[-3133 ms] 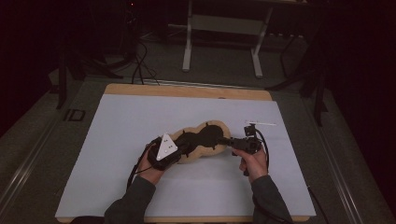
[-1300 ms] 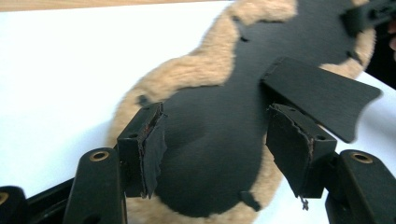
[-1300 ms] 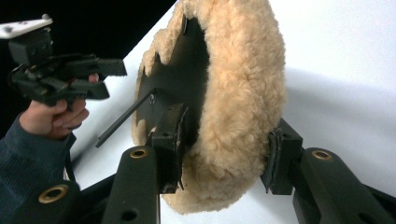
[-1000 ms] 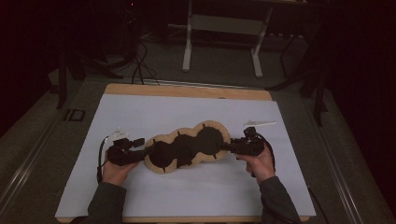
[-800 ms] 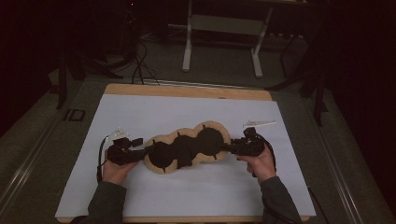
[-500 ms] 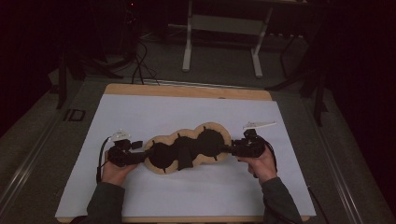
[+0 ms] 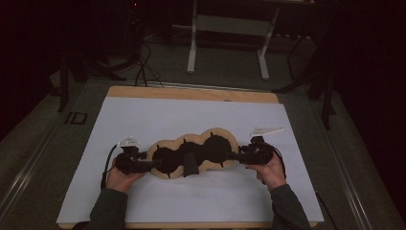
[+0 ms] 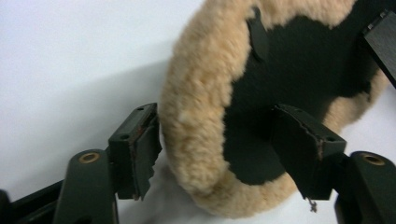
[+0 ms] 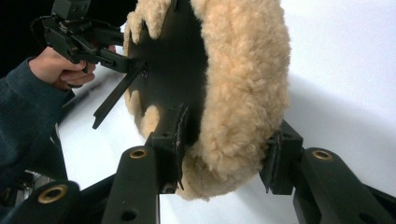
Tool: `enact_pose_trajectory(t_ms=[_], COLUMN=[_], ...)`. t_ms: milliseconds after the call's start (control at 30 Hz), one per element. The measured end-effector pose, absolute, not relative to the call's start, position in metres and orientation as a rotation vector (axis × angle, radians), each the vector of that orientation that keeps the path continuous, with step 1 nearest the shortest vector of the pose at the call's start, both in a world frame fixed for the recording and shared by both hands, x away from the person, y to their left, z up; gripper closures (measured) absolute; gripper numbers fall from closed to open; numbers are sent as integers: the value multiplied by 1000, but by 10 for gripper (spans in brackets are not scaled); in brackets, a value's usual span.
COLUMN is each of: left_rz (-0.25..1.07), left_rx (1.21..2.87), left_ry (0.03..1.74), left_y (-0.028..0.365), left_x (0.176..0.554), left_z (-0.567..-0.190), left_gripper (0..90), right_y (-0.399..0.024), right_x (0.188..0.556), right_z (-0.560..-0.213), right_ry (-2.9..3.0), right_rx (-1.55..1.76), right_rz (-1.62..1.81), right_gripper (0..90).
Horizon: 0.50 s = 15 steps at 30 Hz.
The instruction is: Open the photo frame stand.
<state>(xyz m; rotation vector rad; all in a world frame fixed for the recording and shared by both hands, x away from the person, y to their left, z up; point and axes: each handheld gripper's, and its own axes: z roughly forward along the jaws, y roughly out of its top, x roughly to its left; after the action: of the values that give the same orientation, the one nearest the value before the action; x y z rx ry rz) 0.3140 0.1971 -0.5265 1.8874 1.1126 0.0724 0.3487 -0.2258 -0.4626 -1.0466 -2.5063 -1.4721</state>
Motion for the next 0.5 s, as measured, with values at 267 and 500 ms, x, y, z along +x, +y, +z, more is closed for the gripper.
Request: enact_pose_trajectory(t_ms=[267,500], left_rz=[133,201], left_rx=[1902,1926], left_ry=[1068,1037], left_y=[196,193], left_x=[309,306], left_z=[-521,-515], left_gripper=[446,493], right_y=[-228,-231], right_x=[349,349], right_z=[-470,-479], right_ry=[-2566,-2583], right_rx=[-1063,-1091], right_rz=[-1402,-1374], right_gripper=[540,514])
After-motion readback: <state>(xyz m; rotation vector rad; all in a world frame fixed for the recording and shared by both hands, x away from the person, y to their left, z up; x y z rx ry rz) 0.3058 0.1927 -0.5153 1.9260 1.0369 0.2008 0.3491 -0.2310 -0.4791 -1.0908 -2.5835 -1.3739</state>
